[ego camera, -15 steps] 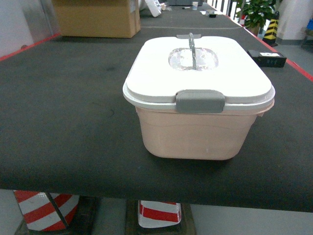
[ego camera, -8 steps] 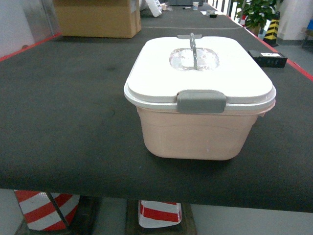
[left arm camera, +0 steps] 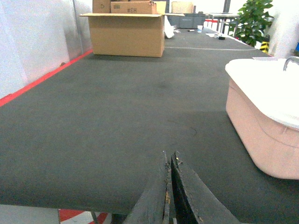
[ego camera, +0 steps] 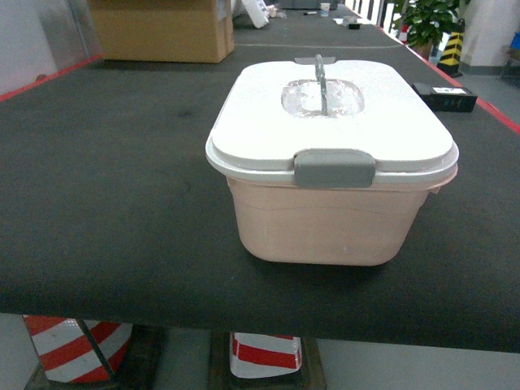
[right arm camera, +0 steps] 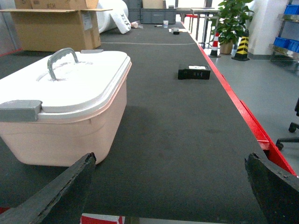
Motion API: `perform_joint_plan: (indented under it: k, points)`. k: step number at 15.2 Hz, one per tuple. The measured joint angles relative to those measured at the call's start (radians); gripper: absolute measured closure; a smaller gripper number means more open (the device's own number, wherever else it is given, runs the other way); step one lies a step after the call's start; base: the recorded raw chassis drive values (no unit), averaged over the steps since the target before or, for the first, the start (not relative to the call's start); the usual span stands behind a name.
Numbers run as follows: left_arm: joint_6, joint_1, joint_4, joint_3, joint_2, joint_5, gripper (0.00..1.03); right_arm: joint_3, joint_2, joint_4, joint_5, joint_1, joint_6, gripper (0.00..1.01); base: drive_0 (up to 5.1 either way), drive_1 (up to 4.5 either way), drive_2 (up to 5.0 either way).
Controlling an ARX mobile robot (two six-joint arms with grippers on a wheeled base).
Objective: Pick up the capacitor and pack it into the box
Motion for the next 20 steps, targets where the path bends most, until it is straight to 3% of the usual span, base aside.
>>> perform_joint_plan:
  k: [3,5,8,15,20]
  points:
    - [0.000,0.000,-0.061,0.000,-0.061,0.000,1.01,0.000,0.000,0.000,0.000,0.000,0.000,0.03,0.0,0.00,0.0]
    - [0.000,0.000,-0.249,0.000,-0.220,-0.001,1.01,0.000,0.000,0.000,0.000,0.000,0.000,0.03,0.0,0.00,0.0]
    - [0.000,0.000,-0.239,0.000,-0.226,0.000,0.98,0.000,0.000,-0.001,0.000,0.000,0.000,0.03,0.0,0.00,0.0]
    - [0.000,0.000,-0.243,0.000,-0.226,0.000,0.05,0.000,0.000,0.000,0.000,0.000,0.000,0.03,0.0,0.00,0.0]
    - [0.000,0.000,-0.243,0.000,-0.226,0.000,0.05,0.000,0.000,0.000,0.000,0.000,0.000,0.03,0.0,0.00,0.0]
